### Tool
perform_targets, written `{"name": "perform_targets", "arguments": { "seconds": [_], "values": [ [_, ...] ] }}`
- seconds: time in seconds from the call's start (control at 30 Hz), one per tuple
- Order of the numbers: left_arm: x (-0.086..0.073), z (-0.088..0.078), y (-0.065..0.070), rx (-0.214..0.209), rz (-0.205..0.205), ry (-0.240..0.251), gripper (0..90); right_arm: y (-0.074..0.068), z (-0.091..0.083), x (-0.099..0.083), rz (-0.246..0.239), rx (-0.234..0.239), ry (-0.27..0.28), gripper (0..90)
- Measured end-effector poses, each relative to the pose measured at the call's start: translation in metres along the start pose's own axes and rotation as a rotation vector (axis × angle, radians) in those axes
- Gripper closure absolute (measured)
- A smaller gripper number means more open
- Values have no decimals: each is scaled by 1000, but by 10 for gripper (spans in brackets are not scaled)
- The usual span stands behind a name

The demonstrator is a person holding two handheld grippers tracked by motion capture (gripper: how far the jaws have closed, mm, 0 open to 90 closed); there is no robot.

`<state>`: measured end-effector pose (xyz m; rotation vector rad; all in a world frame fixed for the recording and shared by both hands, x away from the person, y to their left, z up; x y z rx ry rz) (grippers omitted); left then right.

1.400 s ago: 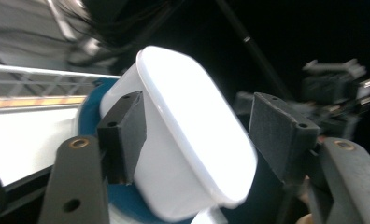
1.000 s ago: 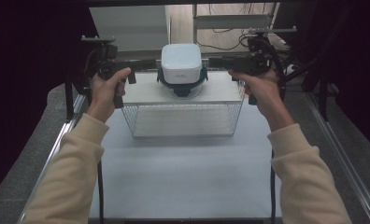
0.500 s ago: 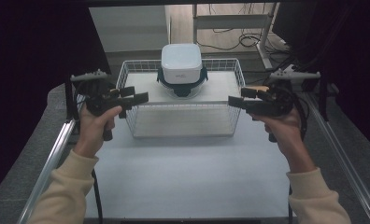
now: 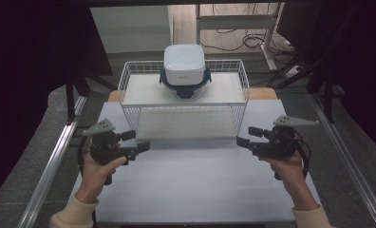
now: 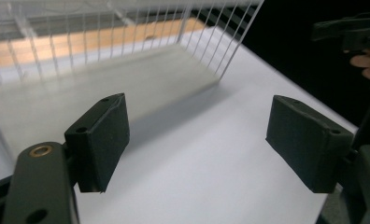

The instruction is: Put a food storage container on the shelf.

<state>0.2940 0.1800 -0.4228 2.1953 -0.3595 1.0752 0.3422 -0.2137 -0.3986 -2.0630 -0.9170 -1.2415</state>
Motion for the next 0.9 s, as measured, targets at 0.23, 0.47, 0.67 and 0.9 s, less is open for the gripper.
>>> {"name": "perform_targets", "arguments": {
  "seconds": [0.23, 0.47, 0.67, 0.9],
  "values": [
    [-41, 16, -23, 51, -52, -56, 214, -3, 11, -54, -2, -24, -91, 238],
    [-46, 21, -27, 61, -62, -68, 215, -2, 20, -62, -41, -59, -125, 205],
    [-47, 28, -24, 40, -79, -95, 217, -3, 14, -55, -33, -53, -103, 202],
    [-50, 28, -24, 43, -79, -111, 210, -5, 9, -50, -76, -79, -96, 186]
  ]
}}
Point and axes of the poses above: each handheld gripper's, and its own axes: z roughly forward along the jaws, x roughly out of its top, y roughly to its right, the point moved 5 cm from there along z, roughly forward along the jaws, and after that the axes turned 10 degrees about -z, right-handed, at the moved point
